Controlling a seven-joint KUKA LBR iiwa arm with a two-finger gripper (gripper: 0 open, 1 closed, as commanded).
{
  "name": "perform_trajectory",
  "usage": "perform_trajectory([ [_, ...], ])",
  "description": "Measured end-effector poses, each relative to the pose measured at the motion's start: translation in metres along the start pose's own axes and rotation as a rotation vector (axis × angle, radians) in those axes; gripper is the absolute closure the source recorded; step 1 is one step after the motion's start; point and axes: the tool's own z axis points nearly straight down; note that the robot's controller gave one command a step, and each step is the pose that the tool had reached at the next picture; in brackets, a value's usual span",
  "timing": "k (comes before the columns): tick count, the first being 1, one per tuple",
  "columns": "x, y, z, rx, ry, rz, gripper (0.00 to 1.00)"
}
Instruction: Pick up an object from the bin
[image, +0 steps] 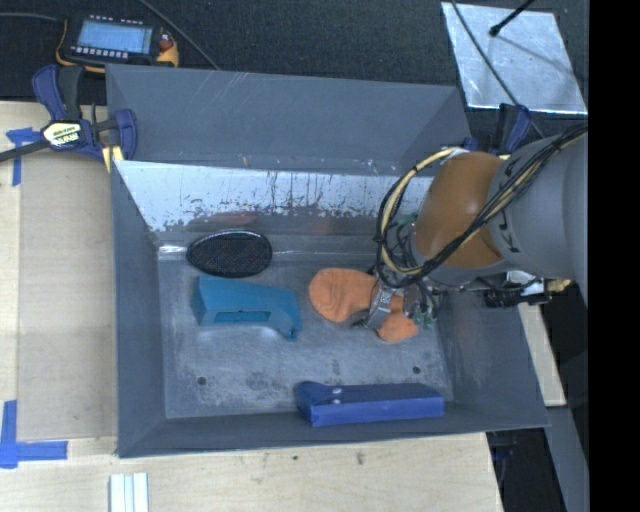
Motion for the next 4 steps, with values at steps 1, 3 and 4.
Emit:
perform_trajectory([
  [1,0.000,0.000,-0.001,0.000,0.004,-0.002,1.00],
  [3,0.003,0.000,-0.026,0.005,0.031,-0.004,1.00],
  [4,0.001,0.000,-0.040,0.005,0.031,-0.004,1.00],
])
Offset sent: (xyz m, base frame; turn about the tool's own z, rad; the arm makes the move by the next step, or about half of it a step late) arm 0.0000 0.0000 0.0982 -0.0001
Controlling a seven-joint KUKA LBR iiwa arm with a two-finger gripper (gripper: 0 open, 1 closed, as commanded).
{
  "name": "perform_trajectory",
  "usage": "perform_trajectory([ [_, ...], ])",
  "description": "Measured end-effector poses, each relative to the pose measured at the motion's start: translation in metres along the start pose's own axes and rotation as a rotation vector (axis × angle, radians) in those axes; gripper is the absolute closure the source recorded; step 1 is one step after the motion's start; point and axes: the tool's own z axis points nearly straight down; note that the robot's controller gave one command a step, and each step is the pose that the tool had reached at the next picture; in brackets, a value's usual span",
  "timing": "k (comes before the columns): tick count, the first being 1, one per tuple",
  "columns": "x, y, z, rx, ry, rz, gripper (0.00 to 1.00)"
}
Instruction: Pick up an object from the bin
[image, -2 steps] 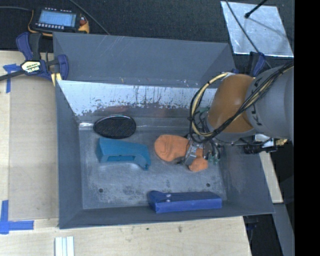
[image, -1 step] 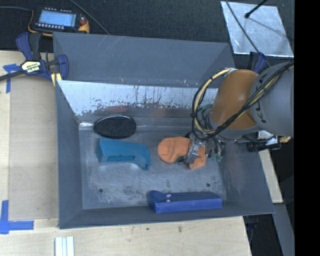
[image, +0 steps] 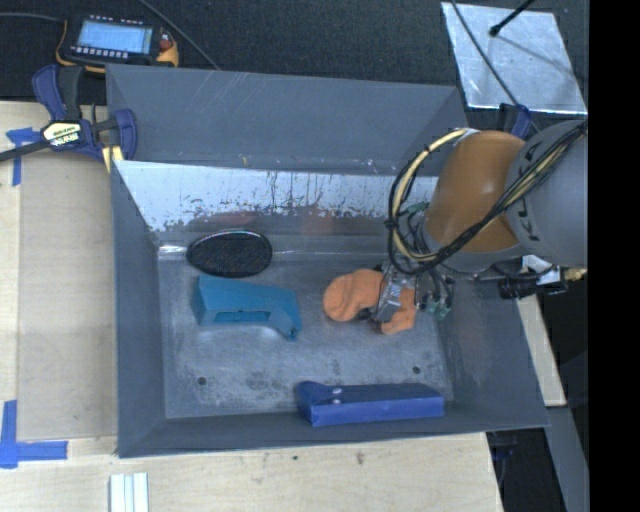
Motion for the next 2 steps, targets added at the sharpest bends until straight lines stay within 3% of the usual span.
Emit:
perform_trajectory([
  [2,0.000,0.000,-0.024,0.000,0.001,0.000,1.00],
])
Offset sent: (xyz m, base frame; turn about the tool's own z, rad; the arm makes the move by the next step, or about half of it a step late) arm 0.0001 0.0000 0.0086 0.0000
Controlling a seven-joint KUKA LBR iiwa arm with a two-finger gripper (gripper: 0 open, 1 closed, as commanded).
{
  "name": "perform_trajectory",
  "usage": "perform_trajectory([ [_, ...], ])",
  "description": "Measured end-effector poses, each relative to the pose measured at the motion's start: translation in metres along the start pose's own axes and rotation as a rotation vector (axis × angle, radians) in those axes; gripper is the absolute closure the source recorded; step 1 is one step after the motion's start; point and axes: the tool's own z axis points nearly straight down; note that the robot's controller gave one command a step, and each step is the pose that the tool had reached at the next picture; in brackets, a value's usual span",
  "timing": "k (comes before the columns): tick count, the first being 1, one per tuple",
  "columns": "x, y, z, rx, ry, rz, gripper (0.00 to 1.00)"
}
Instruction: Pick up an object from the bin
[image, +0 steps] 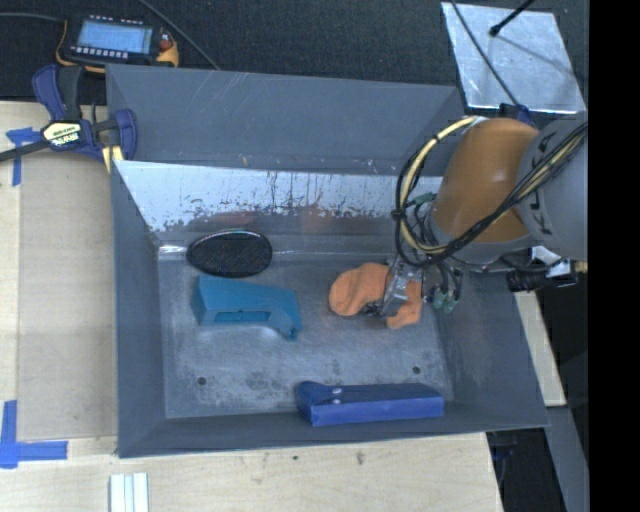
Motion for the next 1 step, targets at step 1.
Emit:
perform_trajectory([
  [1,-0.0005,0.0000,-0.0099,0.000,-0.002,0.000,1.00],
])
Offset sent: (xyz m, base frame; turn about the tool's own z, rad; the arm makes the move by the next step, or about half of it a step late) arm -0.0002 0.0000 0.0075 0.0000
